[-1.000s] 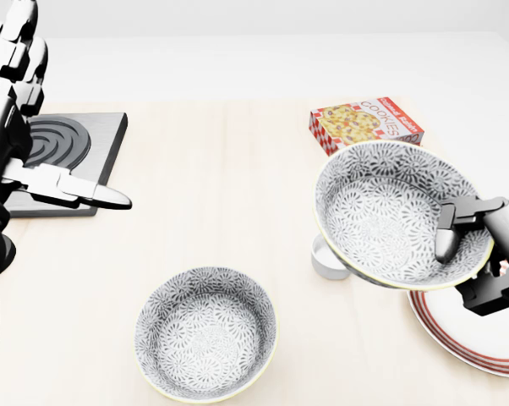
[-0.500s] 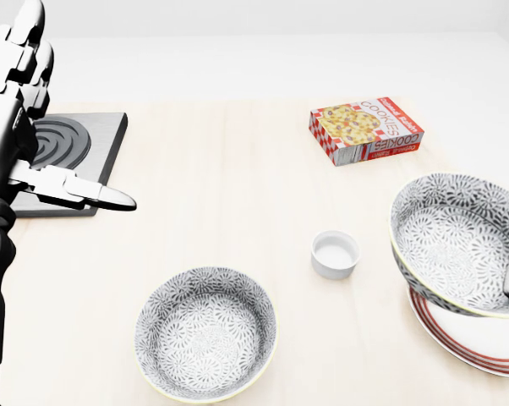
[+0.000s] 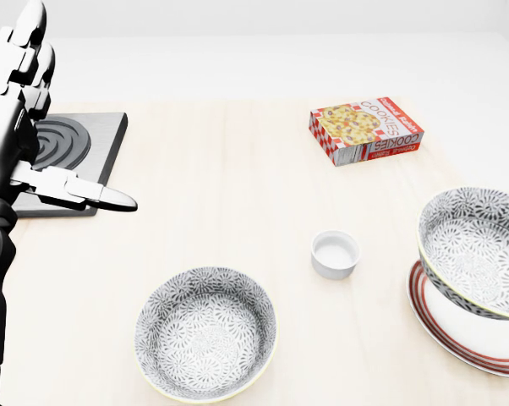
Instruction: Pick the akita bowl from table center and place it on the plate.
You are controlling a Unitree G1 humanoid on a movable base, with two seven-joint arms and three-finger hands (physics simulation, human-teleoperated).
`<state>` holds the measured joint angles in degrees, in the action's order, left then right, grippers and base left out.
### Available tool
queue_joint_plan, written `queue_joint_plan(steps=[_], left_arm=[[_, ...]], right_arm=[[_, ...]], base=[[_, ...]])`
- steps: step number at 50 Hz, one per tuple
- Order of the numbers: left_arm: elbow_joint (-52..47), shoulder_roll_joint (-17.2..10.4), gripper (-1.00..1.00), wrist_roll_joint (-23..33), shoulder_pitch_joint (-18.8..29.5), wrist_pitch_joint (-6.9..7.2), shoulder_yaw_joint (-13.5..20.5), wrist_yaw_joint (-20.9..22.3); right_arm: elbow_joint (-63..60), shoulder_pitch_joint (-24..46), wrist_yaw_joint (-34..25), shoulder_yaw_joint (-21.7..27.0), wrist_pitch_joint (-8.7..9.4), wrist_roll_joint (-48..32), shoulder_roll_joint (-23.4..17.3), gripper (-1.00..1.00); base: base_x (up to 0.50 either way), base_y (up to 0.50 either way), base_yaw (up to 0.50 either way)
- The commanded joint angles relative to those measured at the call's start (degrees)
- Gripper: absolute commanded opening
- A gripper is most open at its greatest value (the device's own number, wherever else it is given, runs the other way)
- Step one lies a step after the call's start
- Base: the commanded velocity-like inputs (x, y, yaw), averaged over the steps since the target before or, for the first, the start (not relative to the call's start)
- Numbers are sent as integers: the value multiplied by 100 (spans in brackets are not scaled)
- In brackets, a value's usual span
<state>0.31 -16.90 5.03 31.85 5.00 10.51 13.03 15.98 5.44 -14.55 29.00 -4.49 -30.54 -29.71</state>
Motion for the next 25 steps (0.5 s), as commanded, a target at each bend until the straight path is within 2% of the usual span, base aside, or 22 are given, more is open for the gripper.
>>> queue_joint_plan(steps=[1,25], left_arm=[[-10,-3,100,-3,1,0,4,-2],[-9,8,100,4,-22,0,-2,3]], right_arm=[[843,219,542,-166,-51,272,-235,-100],[3063,1074,1672,-996,-51,194,-671,-100]], base=[[0,0,0],[0,0,0]])
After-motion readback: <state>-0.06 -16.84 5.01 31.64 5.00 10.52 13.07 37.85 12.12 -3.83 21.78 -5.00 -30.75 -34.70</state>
